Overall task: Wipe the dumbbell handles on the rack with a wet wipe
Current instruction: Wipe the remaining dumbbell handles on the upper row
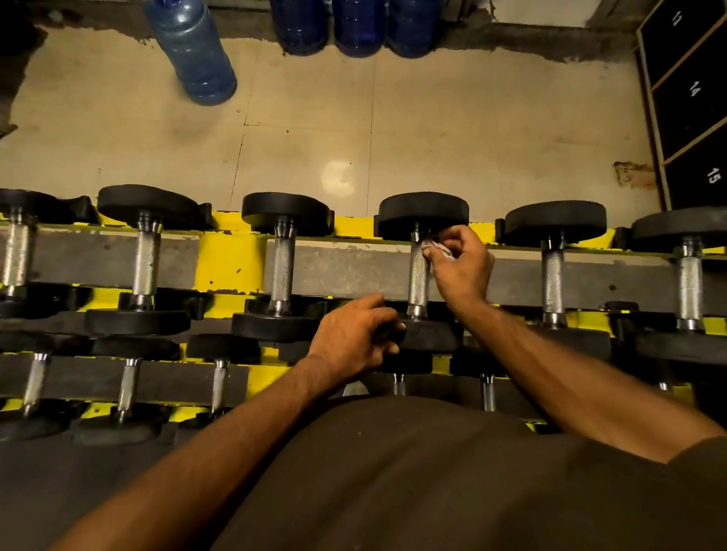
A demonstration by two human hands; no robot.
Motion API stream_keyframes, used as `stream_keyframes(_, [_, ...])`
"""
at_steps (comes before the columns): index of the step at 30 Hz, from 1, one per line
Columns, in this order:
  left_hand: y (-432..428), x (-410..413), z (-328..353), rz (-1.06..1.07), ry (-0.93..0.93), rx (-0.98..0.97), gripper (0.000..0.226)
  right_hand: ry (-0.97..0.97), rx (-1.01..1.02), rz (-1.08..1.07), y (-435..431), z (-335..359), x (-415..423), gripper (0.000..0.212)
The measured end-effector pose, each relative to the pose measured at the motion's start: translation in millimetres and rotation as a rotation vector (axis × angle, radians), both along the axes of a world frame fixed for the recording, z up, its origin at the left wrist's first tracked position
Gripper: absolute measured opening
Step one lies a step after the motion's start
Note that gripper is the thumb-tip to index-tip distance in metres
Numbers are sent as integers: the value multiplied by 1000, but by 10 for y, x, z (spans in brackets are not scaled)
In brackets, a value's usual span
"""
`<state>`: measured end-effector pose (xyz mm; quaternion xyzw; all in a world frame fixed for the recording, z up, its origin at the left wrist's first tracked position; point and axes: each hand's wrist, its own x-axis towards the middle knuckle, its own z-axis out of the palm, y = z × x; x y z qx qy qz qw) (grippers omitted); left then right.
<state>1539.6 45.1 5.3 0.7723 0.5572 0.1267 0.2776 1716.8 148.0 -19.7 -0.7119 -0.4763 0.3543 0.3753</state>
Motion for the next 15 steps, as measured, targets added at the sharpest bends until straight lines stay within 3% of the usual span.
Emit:
stream_keyframes(3, [-4,5,8,9,-1,4,29,-303,169,331,-44,-33,60,19])
stream_keyframes(7, [-7,12,6,11,0,4,28,-825,371,662,44,54,-5,35])
stream_keyframes(11, [-15,8,1,30,-1,2,26,-1237,219,918,5,83,-155,48])
stream_keyframes(15, [-2,59,21,8,24,10,26,-1389,-56,1159,148,223,-423,34])
